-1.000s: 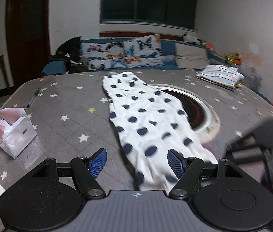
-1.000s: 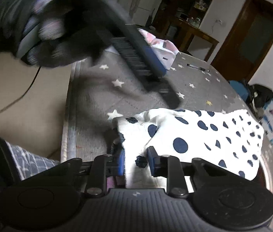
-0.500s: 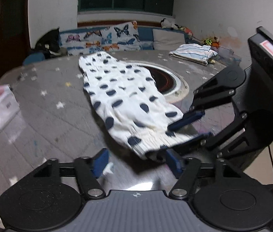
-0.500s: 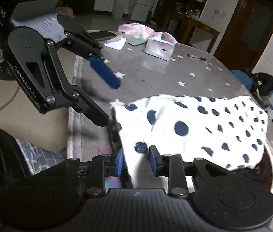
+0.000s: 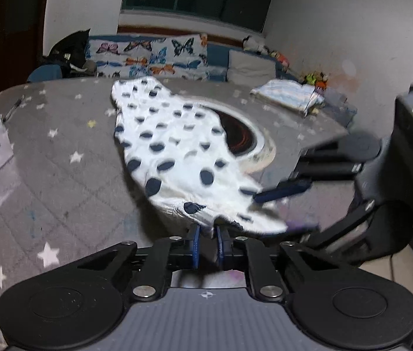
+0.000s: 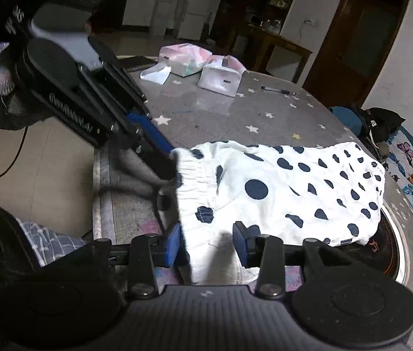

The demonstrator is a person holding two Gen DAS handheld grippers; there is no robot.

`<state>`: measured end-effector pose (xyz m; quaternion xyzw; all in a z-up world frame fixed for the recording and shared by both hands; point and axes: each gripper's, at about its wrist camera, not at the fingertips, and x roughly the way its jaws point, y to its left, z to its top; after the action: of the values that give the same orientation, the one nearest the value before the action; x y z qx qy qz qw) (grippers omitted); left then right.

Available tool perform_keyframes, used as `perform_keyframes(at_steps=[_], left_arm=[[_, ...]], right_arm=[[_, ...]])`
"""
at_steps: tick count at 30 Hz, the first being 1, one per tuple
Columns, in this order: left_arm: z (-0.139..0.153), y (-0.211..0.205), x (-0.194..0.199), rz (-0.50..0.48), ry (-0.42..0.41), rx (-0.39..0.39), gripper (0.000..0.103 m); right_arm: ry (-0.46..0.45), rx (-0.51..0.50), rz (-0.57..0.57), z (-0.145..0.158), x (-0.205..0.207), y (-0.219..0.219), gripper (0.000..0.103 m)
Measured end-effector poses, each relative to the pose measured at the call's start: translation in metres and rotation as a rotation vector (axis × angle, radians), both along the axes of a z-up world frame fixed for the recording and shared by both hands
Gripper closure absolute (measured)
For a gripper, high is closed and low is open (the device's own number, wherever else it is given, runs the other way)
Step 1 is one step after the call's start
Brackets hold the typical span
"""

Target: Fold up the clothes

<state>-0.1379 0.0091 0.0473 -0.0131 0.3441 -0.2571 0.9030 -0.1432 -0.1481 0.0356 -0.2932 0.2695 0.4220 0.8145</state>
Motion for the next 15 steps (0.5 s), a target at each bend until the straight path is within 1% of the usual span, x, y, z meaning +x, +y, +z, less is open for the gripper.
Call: perform_keyframes(at_steps=[2, 3, 9, 12, 15], left_arm=[[0.011, -0.002, 0.003, -0.006, -0.020, -0.015, 0.091], [0.016, -0.003, 0.006, -0.008, -0.030, -0.025, 0.092], [0.035, -0.009, 0.016, -0.021, -0.063, -0.077, 0.093], [0.036, -0.010, 0.016, -0.037, -0.067, -0.095, 0.094], [0.022, -0.011, 0.011, -0.053, -0.034, -0.077, 0.094]], right_arm=[[-0.003, 0.014, -0.015, 0.000, 0.000, 0.001, 0.058], [-0.005, 0.024, -0.032, 0.000, 0.001, 0.001, 0.054], [-0.072, 0.002, -0.118, -0.003, 0.002, -0.001, 0.055], [-0.095, -0.031, -0.162, -0.003, 0.001, -0.008, 0.057], [-0.099, -0.051, -0.206, -0.003, -0.001, -0.017, 0.074]])
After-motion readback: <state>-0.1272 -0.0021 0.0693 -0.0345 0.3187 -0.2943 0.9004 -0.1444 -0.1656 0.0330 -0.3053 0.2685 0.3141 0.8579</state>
